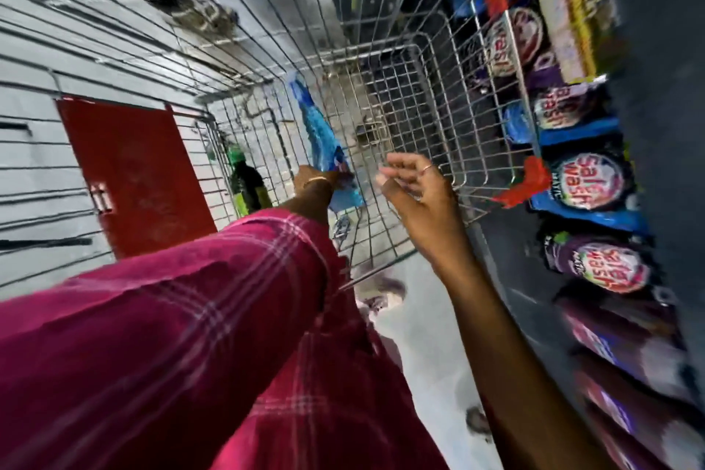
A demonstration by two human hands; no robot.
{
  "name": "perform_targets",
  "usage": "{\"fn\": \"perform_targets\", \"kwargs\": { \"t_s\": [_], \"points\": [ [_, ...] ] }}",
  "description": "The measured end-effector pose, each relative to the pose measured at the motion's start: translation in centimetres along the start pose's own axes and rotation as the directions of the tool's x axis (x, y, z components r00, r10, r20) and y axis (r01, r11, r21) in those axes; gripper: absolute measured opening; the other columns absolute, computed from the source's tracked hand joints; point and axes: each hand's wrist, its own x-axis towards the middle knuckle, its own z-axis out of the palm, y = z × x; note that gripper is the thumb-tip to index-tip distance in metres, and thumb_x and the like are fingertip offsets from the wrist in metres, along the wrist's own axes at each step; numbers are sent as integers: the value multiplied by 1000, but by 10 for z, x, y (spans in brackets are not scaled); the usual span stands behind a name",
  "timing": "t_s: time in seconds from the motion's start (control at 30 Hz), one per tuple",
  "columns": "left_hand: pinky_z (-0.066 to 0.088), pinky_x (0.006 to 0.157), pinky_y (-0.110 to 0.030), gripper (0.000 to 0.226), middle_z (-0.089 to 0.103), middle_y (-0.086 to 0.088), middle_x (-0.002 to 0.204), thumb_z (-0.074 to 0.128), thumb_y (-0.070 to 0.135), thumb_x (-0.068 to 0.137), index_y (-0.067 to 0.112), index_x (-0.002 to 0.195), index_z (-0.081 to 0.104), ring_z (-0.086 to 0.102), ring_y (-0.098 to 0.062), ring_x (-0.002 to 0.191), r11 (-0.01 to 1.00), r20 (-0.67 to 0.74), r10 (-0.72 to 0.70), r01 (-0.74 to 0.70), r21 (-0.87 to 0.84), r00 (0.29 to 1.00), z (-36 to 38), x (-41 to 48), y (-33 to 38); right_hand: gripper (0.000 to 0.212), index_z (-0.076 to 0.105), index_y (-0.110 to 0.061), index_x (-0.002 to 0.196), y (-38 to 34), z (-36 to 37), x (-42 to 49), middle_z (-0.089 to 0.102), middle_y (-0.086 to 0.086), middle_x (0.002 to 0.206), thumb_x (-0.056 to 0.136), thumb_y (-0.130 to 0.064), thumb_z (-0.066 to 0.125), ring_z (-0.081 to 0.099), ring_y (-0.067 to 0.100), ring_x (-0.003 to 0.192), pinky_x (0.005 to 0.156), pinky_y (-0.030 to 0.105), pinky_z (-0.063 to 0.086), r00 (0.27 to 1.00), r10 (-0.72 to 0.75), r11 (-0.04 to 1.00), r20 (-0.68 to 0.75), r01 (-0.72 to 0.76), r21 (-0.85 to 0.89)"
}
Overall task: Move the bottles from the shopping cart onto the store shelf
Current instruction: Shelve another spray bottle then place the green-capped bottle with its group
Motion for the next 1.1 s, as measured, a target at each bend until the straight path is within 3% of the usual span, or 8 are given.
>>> {"fn": "perform_targets", "kwargs": {
  "t_s": [0.2,0.37,0.5,0.57,0.67,0.73,0.9,1.1],
  "points": [
    [53,97,-45,60,67,-18,121,78,21,74,-1,126,56,67,-28,104,975,341,96,-19,-222,935,-35,-16,8,19,60,-32,106,2,-29,-22,66,-8,108,88,-28,64,61,7,104,83,21,49,1000,-25,998,3,25,55],
    [61,81,-32,60,77,-3,95,94,27,44,10,98,72,72,-19,86,936,595,351,-254,-244,723,-72,-64,16,22,59,-24,110,-2,-51,-38,63,-10,102,89,-30,62,62,9,97,72,15,49,996,-1,991,-95,14,132],
    [57,71,-17,36,79,8,84,85,5,55,18,88,76,72,-5,76,824,734,455,-552,-131,504,-70,-128,49,52,47,-17,132,-26,-64,-47,57,4,131,86,-36,64,58,9,111,76,16,49,991,-30,971,-132,60,232],
    [57,73,-19,40,78,6,86,80,-8,59,15,91,74,71,-6,77,737,801,458,-668,-99,386,-56,-160,67,49,47,-16,132,-49,-79,-57,60,3,131,87,-26,65,59,9,112,80,17,48,968,-95,915,-233,178,363],
    [55,79,-23,43,75,7,90,84,-6,58,16,93,72,65,-7,80,562,864,438,-826,-48,248,-22,-213,91,32,54,-18,117,-86,-121,-85,74,-15,91,88,-14,63,65,-4,85,67,11,51,871,-263,754,-415,454,474],
    [54,71,-16,36,74,16,79,87,-1,58,20,84,73,62,0,72,473,883,437,-879,-65,170,2,-246,101,44,50,-15,127,-107,-151,-114,74,-15,85,85,-14,65,65,1,83,68,14,52,793,-335,669,-510,581,464],
    [51,72,-24,39,70,7,83,91,10,55,14,90,74,57,-2,76,219,873,481,-954,-206,-78,76,-328,108,63,61,-16,111,-118,-216,-201,71,3,96,59,-46,81,56,32,101,99,57,43,506,-455,513,-733,821,248],
    [58,80,-43,45,76,-17,94,93,6,50,5,90,72,65,-14,78,180,860,497,-957,-229,-113,168,-392,71,21,67,-25,85,-81,-259,-262,70,-11,76,70,-18,79,57,11,68,64,17,48,242,-343,562,-908,827,8]
  ]
}}
